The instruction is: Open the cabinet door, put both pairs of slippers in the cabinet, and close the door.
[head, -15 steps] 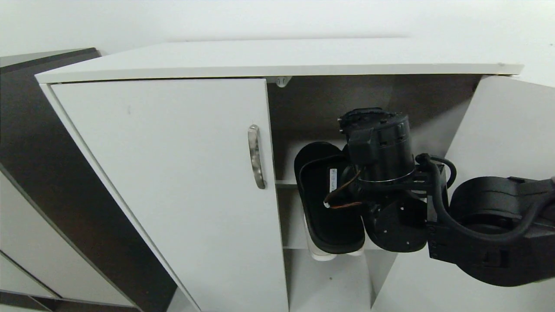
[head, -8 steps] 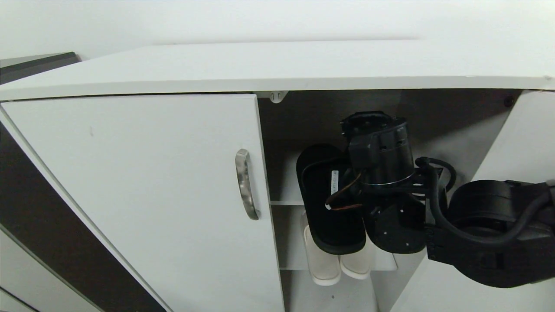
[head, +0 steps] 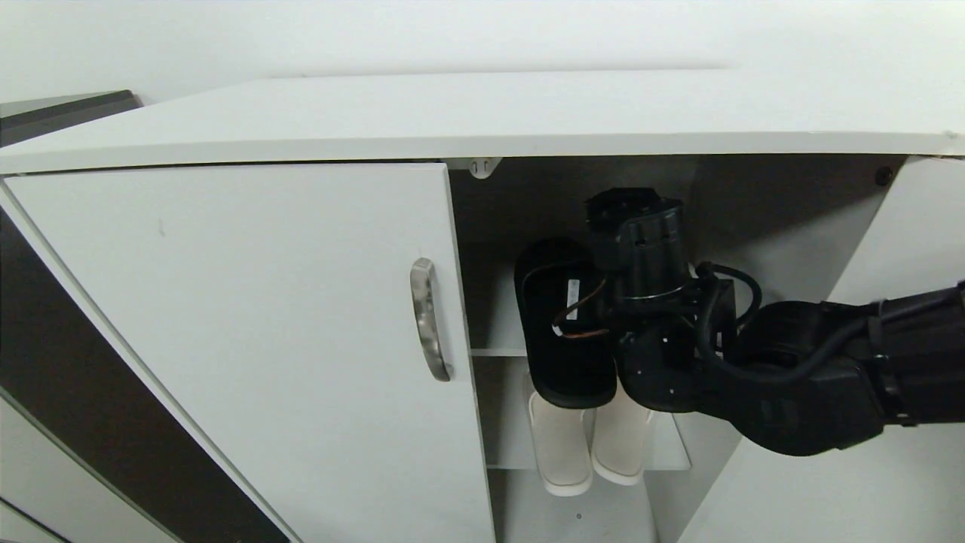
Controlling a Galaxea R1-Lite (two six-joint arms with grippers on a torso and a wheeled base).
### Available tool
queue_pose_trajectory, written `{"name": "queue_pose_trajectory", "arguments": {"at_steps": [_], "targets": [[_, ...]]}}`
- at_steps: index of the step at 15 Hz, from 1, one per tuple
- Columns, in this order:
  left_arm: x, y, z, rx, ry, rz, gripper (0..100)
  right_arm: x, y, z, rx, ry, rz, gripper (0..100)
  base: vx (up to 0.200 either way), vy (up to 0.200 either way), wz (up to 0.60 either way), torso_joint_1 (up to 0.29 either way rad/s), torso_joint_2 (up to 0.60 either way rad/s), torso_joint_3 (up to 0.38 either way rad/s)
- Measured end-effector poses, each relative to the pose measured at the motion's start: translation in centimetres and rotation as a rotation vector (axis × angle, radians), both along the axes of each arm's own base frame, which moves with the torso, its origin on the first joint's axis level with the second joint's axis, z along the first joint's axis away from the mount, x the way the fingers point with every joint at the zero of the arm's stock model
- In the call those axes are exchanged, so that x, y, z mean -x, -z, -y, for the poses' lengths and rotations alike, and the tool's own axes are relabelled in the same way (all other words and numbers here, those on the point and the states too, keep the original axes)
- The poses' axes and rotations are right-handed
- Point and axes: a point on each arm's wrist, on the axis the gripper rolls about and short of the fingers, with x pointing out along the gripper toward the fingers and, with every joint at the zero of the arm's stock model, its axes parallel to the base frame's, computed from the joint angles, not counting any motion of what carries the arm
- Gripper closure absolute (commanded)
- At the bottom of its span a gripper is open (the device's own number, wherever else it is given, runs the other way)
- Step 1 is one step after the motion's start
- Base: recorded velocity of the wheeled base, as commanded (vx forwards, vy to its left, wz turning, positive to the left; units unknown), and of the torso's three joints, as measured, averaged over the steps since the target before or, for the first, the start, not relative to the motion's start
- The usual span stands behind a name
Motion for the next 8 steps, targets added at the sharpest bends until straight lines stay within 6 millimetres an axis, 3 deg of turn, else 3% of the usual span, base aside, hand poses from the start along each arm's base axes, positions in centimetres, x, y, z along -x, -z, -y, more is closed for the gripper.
{"name": "queue_pose_trajectory", "arguments": {"at_steps": [8], "targets": [[0.0, 0.0, 0.0, 0.000, -0.001, 0.000, 100, -4.3, -0.4, -0.4, 0.021, 0.043, 0.019, 100, 0.000, 0.000, 0.00, 0.000, 0.00, 0.000]]}}
